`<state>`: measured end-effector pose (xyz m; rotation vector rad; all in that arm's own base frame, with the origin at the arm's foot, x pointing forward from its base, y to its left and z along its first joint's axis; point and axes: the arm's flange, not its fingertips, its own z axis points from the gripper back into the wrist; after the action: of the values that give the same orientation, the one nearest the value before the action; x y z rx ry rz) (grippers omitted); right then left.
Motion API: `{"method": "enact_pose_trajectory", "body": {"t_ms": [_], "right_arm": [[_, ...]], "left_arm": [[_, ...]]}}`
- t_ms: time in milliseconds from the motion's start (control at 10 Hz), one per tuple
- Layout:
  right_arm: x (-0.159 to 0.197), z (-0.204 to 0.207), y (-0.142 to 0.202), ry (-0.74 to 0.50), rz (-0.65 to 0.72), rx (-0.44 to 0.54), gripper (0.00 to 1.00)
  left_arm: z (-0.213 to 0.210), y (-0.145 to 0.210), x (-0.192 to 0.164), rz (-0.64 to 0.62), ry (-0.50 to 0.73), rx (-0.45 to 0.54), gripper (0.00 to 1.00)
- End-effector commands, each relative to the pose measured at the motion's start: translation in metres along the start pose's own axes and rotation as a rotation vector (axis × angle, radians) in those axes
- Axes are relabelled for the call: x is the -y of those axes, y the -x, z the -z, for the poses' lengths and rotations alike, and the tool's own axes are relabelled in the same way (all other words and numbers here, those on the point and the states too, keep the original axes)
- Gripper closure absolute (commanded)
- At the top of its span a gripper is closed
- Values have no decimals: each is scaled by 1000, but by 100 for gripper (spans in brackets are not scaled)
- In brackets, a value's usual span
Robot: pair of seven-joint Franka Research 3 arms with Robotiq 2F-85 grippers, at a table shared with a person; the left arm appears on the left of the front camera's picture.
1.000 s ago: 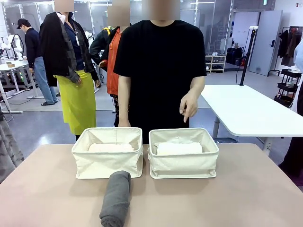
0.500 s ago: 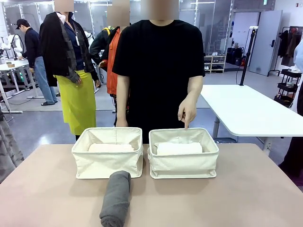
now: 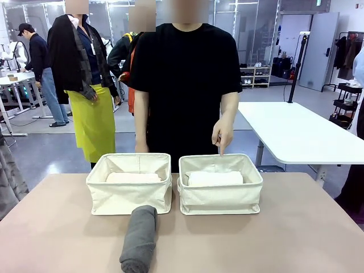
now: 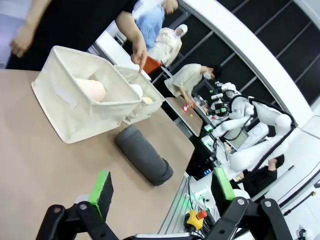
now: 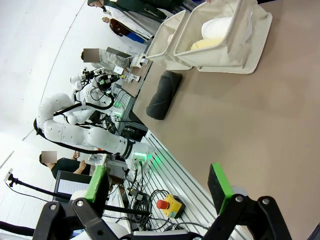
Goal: Divide the towels into two baskets.
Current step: Pick up one hotel-folded towel from the bottom of the table and place it in the Fabric basket indicated by the person.
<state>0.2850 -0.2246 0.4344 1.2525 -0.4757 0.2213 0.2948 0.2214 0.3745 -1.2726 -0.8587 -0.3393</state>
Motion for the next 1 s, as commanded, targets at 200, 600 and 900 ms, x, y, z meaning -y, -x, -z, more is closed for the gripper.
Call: {"method": "enact_pose_trajectory", "body": {"t_ms": [200, 600, 900], "right_arm": [[-3, 1, 1, -13, -17, 18, 0], [-3, 1, 1, -13, -17, 18, 0], [-3, 1, 1, -13, -17, 18, 0]], "left_arm": [[104, -43, 38, -156, -1, -256, 0], [220, -53, 62, -291, -192, -462, 0], [282, -34, 73, -353, -349, -549, 0]]}}
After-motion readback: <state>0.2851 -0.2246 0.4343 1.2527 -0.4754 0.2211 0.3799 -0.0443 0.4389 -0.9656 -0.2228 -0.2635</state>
